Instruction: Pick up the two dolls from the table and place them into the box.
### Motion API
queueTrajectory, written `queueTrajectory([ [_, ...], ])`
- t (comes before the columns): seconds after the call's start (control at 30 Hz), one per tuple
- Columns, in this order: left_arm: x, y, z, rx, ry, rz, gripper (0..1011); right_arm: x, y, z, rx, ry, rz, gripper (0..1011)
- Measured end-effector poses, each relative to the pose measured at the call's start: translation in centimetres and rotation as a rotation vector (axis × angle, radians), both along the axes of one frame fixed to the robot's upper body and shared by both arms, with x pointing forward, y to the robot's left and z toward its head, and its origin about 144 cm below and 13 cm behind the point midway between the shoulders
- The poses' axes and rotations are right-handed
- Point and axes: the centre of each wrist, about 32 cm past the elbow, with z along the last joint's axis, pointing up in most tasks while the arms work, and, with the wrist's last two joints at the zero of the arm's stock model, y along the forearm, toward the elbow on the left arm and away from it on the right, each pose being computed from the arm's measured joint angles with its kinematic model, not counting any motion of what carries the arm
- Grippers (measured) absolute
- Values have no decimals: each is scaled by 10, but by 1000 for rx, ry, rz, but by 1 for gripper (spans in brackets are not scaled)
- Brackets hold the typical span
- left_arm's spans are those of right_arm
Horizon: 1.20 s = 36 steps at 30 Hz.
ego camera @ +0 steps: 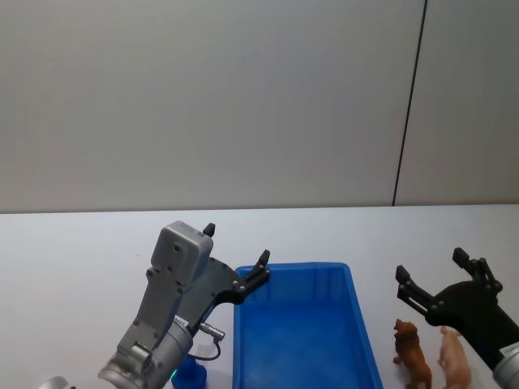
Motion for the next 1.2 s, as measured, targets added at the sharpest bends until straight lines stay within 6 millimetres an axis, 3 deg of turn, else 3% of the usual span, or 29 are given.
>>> queueTrajectory([
  [1.2, 0, 0, 0, 0, 0, 0, 1001, 0, 0, 0, 0, 0, 0, 1001],
])
